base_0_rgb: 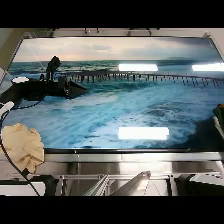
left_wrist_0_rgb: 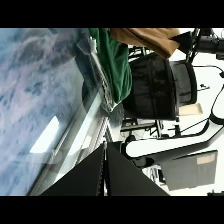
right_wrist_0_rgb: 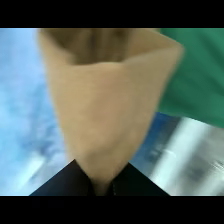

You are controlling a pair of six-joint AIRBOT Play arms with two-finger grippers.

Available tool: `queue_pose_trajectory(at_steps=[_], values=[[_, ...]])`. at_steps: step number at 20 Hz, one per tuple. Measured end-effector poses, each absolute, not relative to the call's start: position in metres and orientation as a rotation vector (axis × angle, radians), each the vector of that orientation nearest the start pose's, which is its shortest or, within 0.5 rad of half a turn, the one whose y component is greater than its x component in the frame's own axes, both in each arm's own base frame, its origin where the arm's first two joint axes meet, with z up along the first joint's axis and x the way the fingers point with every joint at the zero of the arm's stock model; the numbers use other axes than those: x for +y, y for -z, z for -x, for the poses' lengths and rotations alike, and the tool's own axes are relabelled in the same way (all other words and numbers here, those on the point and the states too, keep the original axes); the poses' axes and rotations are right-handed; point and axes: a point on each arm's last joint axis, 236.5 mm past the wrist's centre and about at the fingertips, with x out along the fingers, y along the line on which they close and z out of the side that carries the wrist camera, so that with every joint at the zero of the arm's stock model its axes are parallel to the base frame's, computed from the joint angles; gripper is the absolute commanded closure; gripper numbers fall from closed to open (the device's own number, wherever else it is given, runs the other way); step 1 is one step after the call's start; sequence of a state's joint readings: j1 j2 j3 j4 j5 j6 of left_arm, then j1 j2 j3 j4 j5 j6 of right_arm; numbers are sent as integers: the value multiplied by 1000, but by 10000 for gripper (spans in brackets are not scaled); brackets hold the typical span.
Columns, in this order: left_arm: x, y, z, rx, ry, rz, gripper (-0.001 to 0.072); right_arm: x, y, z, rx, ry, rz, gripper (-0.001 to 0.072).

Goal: Fold the shirts.

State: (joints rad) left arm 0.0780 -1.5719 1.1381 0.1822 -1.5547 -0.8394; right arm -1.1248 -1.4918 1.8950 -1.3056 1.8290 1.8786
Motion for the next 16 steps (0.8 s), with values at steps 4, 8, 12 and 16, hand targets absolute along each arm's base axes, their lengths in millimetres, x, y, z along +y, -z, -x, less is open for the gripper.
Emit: queue_pose_trajectory(at_steps=[4,8,12,16], values=[[-205,-89,-366,1078,1224,865,694,-308,-93,-138,1313,1093,-1095,686],[-205,-89,-365,1079,1228,865,694,-308,-52,-67,1507,1249,-1020,685],[-205,-89,-366,1078,1227,866,694,-327,-32,-42,1504,1317,-944,583],[-205,-88,-369,1072,1213,867,694,-338,-24,-35,1498,1337,-903,113]])
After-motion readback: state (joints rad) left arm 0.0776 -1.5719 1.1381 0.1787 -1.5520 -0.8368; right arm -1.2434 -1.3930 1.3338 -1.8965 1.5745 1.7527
